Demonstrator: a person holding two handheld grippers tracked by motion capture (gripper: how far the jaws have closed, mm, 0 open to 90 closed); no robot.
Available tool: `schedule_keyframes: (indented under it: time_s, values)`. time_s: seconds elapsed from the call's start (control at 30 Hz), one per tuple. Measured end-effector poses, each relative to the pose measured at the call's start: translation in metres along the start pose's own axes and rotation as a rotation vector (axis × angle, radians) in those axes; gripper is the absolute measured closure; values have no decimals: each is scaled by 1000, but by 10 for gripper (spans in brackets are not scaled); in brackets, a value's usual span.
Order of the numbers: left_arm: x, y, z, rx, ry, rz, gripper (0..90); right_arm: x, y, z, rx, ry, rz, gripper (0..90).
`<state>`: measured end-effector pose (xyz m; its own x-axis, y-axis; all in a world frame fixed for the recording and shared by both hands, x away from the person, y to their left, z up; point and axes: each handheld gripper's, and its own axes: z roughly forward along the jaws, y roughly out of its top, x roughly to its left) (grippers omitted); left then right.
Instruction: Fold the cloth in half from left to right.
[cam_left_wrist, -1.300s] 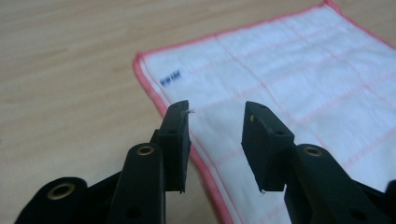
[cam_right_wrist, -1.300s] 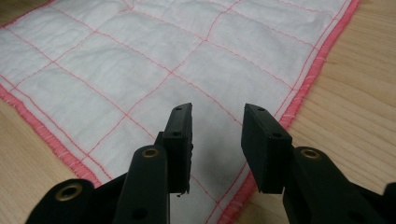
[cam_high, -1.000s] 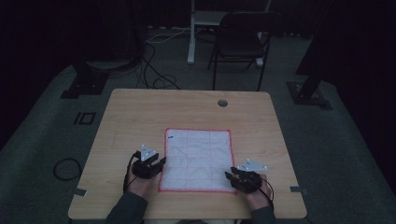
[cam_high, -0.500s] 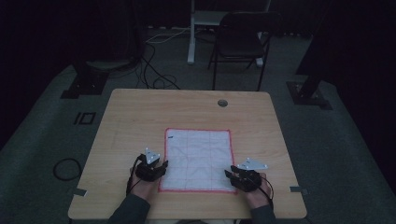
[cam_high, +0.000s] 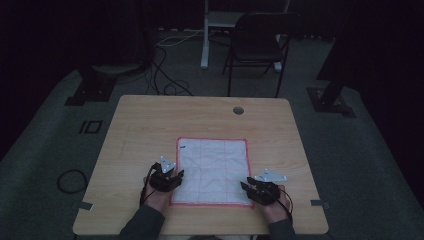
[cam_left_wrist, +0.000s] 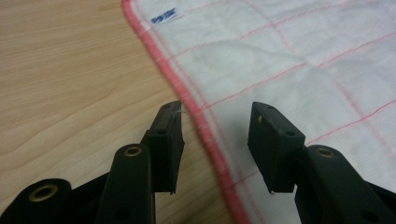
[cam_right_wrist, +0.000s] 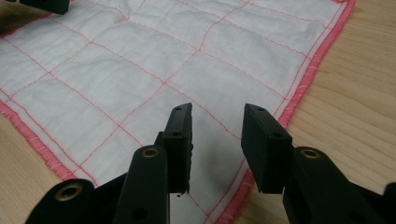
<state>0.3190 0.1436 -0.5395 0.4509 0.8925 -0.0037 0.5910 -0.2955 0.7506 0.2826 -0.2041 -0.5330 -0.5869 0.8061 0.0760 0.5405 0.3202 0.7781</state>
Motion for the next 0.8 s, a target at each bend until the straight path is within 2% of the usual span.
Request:
schedule_keyframes:
  time_s: [0.13, 0.23, 0.4, 0.77, 0.8]
  values:
    - [-5, 2, 6, 29, 17, 4, 558, 0, 0, 1, 1, 0, -1, 638]
    - [-3, -1, 5, 20, 16, -24, 542, 0, 0, -1, -6, 2, 0, 636]
    - [3, -4, 2, 16, 30, -26, 546, -1, 0, -1, -7, 3, 5, 635]
    - [15, -9, -8, 33, 22, -58, 792, -1, 0, -1, -9, 4, 8, 632]
    - [17, -9, -9, 33, 14, -68, 792, -1, 0, -1, -10, 3, 8, 632]
